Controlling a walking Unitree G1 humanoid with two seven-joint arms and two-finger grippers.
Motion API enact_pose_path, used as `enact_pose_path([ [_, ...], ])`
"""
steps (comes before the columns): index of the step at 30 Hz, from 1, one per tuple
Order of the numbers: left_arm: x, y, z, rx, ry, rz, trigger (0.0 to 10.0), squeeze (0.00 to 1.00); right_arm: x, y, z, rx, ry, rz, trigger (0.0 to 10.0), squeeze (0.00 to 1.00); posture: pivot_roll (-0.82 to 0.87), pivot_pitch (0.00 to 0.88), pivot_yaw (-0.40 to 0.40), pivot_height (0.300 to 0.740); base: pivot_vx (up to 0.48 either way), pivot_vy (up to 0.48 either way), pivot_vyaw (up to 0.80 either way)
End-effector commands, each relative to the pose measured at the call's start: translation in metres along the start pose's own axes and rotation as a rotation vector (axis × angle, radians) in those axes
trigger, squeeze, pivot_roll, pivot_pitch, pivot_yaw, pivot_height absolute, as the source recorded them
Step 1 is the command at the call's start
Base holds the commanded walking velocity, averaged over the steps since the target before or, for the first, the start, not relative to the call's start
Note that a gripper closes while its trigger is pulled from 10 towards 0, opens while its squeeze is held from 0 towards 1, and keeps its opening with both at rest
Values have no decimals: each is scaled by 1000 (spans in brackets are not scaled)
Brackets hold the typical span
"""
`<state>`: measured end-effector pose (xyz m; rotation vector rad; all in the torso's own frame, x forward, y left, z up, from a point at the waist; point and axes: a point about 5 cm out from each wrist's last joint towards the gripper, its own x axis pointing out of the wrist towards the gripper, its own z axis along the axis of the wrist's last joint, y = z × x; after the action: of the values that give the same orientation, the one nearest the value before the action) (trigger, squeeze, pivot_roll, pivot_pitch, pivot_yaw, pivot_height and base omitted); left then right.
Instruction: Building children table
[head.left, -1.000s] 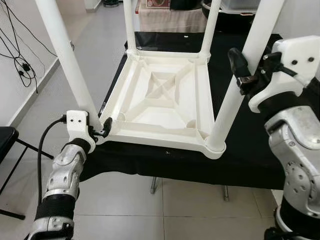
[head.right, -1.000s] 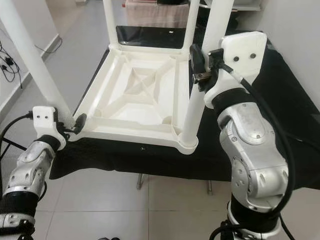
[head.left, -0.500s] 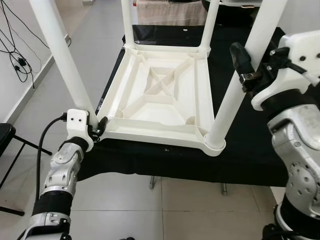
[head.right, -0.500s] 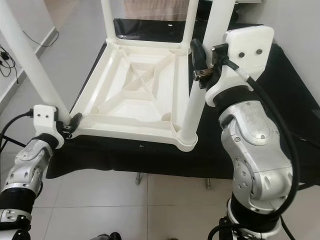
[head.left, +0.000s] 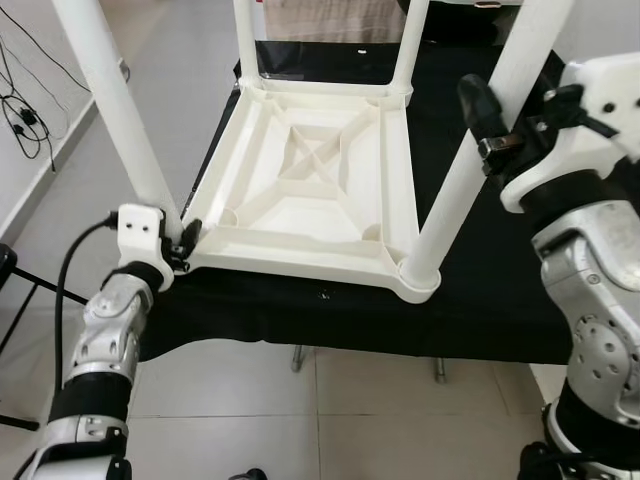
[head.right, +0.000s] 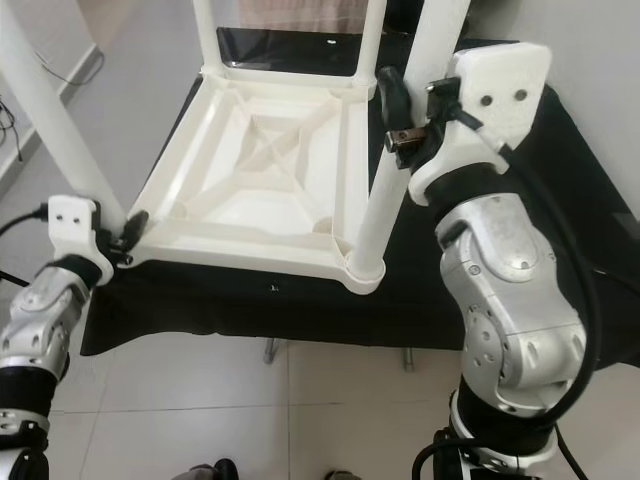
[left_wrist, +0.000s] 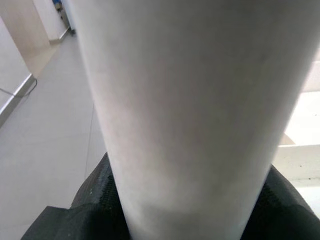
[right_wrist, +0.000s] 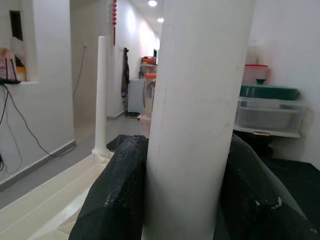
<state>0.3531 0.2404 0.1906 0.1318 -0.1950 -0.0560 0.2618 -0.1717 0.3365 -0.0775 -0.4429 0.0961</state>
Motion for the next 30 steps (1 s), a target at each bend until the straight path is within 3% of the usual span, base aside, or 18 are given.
enact_pose_path([
  [1,5,29,48,88,-157,89,0,0,-1,-24,-34,2,183,-130,10000,0,-94,206,-13,740,0,0,0],
  [4,14,35,84,131,-254,80,0,0,-5,-41,-53,19,258,-219,10000,0,-82,203,-10,740,0,0,0],
  [5,14,35,84,131,-254,80,0,0,-5,-41,-53,19,258,-219,10000,0,-82,203,-10,740,0,0,0],
  [7,24,37,127,182,-360,46,0,0,-14,-52,-82,41,385,-307,10000,0,-75,196,-6,740,0,0,0],
  [10,31,34,158,228,-424,2,0,0,-21,-53,-103,93,481,-363,10000,0,-52,186,2,740,0,0,0],
  [11,31,34,158,228,-424,2,0,0,-21,-53,-103,93,481,-363,10000,0,-52,186,2,740,0,0,0],
  [13,41,27,203,288,-507,-67,0,0,-25,-35,-129,229,577,-372,10000,0,-36,179,12,740,0,0,0],
  [16,46,21,236,326,-560,-108,0,0,-24,-17,-143,302,637,-360,10000,0,-22,172,24,740,0,0,0],
  [18,49,11,267,360,-606,-157,0,0,-22,3,-157,408,690,-355,10000,0,-7,164,36,740,0,0,0],
  [19,49,11,267,360,-606,-157,0,0,-22,3,-157,408,690,-355,10000,0,-7,164,36,740,0,0,0],
  [20,51,4,282,385,-626,-181,0,0,-20,14,-166,467,723,-364,10000,0,8,158,47,740,0,0,0],
  [23,51,2,287,397,-631,-187,0,0,-20,17,-169,482,736,-372,10000,0,8,158,47,740,0,0,0],
  [24,54,-8,309,443,-647,-220,0,0,-15,44,-185,582,827,-371,10000,0,34,147,69,740,0,0,0],
  [25,54,-8,309,443,-647,-220,0,0,-15,44,-185,582,827,-371,10000,0,34,147,69,740,0,0,0],
  [29,58,-28,324,522,-639,-291,0,0,-13,83,-201,719,929,-364,10000,0,51,140,85,740,0,0,0],
  [30,58,-28,324,522,-639,-291,0,0,-13,83,-201,719,929,-364,10000,0,51,140,85,740,0,0,0],
])
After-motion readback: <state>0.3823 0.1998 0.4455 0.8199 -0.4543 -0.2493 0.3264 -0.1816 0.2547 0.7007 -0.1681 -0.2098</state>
